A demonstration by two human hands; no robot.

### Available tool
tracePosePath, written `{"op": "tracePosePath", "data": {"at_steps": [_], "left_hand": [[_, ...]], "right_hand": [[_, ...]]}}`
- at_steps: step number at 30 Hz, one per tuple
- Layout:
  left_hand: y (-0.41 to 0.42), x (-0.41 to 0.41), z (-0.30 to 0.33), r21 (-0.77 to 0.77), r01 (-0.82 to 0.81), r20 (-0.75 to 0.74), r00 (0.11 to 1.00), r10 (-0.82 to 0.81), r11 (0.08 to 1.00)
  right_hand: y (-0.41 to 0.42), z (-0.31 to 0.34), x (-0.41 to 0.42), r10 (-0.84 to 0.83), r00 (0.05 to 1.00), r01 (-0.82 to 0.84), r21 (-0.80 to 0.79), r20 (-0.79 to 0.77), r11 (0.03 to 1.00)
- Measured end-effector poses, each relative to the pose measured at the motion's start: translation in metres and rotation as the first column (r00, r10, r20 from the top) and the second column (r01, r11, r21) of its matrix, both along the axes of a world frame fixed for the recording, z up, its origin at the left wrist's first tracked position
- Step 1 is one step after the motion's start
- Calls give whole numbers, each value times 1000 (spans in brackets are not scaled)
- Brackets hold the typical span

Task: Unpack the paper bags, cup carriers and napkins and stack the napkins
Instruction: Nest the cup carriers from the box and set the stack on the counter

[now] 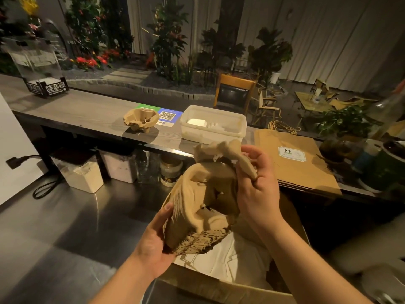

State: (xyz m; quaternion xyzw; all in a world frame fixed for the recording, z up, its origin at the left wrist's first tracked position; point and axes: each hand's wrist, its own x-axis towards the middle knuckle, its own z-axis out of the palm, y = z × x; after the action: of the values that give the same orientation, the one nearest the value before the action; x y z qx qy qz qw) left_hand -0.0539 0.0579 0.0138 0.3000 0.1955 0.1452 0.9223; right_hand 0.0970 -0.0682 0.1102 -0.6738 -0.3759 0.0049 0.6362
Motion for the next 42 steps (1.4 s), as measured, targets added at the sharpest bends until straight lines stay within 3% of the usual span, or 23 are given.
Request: {"op": "tracePosePath", "data": {"at_steps": [3, 5, 8, 11, 14, 16, 19, 21, 23, 26, 34, 40, 42], "left_hand": [[2, 1, -2, -11, -19, -13, 1000, 19, 1000], [3, 1, -2, -7, -23, -17, 1000, 23, 1000], [5, 0, -2, 10, -18, -31, 999, 18, 1000], [8, -1, -1, 18, -6, -20, 1000, 6, 1000], [13, -4, 4, 66, -14, -25, 1000, 16, 998], [18, -6, 6, 82, -37, -31, 999, 40, 996], [26, -6, 9, 138, -37, -75, 996, 47, 990], [27, -6, 14, 199, -36, -86, 995, 54, 979], [29, -5, 15, 248, -15, -75, 997, 35, 969], [32, -4, 12, 280, 31, -56, 998, -15, 960], [35, -3, 13, 272, 59, -71, 997, -41, 960], [39, -3, 12, 282, 62, -106, 994, -33, 957], [44, -4, 8, 273, 58, -108, 994, -29, 960]], "right_hand": [[-3, -1, 3, -70, 916, 126, -118, 394, 985], [-3, -1, 5, -88, 877, 205, -201, 473, 958], [-2, 1, 2, -194, 905, 277, -176, 379, 945], [-1, 9, 6, -258, 964, 262, -59, 67, 963], [-1, 21, 15, -170, 955, 208, 138, -244, 968], [-1, 26, 18, -42, 950, 111, 209, -311, 971], [-1, 24, 23, 163, 964, -140, 119, -209, 983], [2, 24, 28, 276, 961, -275, -108, -6, 955], [9, 26, 28, 352, 923, -279, -364, 152, 889], [21, 28, 19, 440, 858, -249, -533, 266, 809], [38, 2, 9, 490, 798, -231, -573, 350, 786], [50, -17, 14, 502, 810, -259, -582, 304, 771], [51, -23, 16, 493, 835, -321, -512, 244, 797]]}}
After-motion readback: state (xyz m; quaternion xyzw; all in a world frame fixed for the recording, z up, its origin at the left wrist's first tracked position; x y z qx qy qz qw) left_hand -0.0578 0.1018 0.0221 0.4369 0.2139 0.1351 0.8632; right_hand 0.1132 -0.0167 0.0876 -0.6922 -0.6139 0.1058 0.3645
